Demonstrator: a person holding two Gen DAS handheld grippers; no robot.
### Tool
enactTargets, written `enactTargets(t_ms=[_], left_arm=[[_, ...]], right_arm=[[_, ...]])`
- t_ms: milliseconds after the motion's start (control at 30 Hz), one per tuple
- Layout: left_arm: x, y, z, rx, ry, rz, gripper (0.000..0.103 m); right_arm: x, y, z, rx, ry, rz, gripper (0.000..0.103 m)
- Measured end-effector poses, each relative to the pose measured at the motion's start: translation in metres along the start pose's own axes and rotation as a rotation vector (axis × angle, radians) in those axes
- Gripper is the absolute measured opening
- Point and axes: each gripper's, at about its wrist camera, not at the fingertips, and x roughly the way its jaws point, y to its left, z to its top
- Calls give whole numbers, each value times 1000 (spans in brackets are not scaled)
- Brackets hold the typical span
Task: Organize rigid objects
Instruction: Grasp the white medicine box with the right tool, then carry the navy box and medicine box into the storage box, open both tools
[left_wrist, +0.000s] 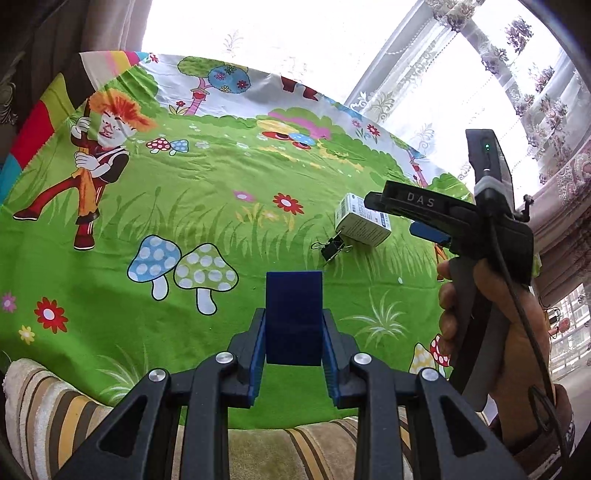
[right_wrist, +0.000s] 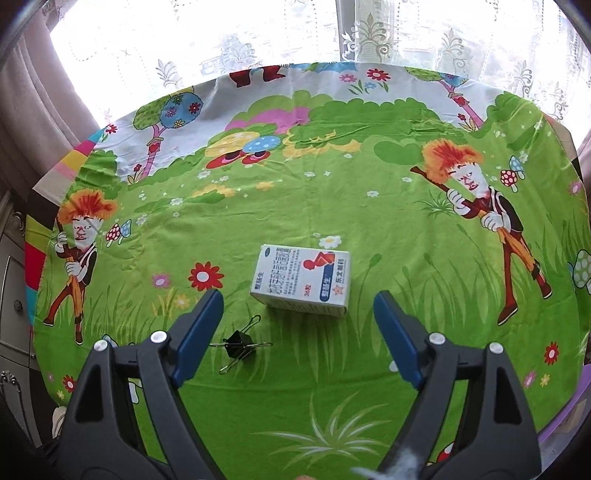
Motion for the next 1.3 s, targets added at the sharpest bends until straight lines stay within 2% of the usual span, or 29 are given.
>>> enactTargets(t_ms=[533, 600, 667, 767, 900, 1067, 1300], left_arm=[[1, -3, -6, 17, -2, 6, 28], [1, -2, -6, 13, -1, 4, 28], [2, -1, -5, 7, 4, 4, 28], [3, -1, -6, 8, 10, 5, 28], [4, 0, -7, 0, 16, 0, 28], [6, 3, -8, -11, 27, -12, 28], [2, 2, -10, -11, 25, -32, 28]], right_arm=[[50, 12, 11, -40, 47, -56, 87], [54, 10, 9, -33, 54, -59, 85], [58, 8, 7, -36, 67, -59, 75], [56, 4, 6, -30, 53, -52, 74], [41, -4, 3, -2, 19, -43, 73], [0, -11, -8, 6, -39, -21, 73], [-59, -20, -51, -9, -106, -11, 73]])
